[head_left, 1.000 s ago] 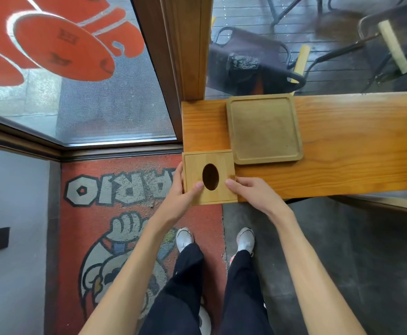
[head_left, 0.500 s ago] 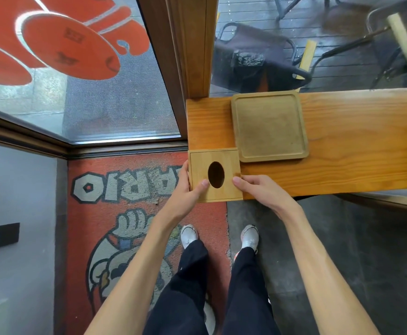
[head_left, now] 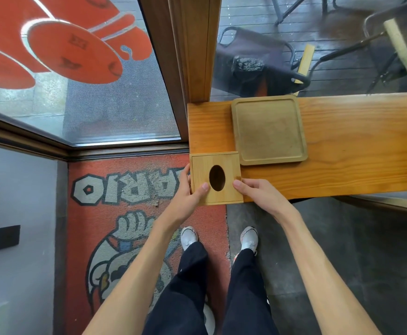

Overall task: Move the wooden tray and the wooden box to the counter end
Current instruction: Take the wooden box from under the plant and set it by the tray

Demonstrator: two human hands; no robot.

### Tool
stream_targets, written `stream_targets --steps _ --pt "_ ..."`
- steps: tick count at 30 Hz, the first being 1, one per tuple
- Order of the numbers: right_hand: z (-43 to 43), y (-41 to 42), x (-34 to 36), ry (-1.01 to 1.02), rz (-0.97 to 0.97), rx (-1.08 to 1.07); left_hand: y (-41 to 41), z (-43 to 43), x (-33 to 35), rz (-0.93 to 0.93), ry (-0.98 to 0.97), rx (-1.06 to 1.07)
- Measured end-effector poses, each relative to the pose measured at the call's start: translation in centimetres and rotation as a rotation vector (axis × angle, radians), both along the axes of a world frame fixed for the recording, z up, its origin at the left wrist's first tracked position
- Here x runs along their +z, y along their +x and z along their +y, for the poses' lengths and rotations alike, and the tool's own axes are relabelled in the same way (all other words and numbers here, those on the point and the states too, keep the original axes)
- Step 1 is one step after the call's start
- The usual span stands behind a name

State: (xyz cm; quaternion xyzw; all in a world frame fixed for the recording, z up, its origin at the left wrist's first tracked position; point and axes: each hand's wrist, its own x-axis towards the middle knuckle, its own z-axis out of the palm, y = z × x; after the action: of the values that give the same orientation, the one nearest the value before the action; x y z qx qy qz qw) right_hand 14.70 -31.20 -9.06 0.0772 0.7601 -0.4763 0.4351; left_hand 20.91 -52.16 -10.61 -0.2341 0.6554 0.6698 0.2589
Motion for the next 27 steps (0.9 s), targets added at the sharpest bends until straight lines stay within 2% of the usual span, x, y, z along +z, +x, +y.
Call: stream_targets --steps 2,3,5,8,12,16,18,20,22,27 --pt "-0.6 0.5 0.2 0.051 0.002 0.001 0.0 0.2 0.3 -0.018 -0.005 -0.004" --pt "-0.9 0.8 0.2 0.143 0.024 0.058 -0.1 0.3 0.5 -0.025 -0.009 -0.006" --pt "-1.4 1.4 0.1 0.391 0.130 0.213 -0.3 0.5 1.0 -0.037 -0.039 -0.020" --pt "-0.9 1.1 0.7 0.492 0.349 0.182 -0.9 0.9 1.9 0.010 -0.131 -0.013" --pt "2.6 -1.8 -0.6 0.631 0.475 0.035 -1.6 1.6 2.3 0.177 -0.514 -0.086" --pt "6.7 -4.4 -1.7 0.795 0.415 0.109 -4.3 3.7 3.4 0.206 -0.919 -0.306" --pt "8.3 -5.0 -1.5 0.852 0.367 0.182 -5.6 4.8 3.9 0.205 -1.035 -0.419" --pt "9.4 -4.9 -0.6 0.891 0.381 0.253 -6.3 5.6 4.0 0.170 -1.073 -0.490" --pt "9.8 -4.6 0.8 0.891 0.481 0.290 -6.6 6.1 4.4 0.146 -1.103 -0.508" --pt "8.5 -4.0 5.7 0.700 0.680 0.277 -6.4 7.4 7.5 0.192 -1.235 -0.451"
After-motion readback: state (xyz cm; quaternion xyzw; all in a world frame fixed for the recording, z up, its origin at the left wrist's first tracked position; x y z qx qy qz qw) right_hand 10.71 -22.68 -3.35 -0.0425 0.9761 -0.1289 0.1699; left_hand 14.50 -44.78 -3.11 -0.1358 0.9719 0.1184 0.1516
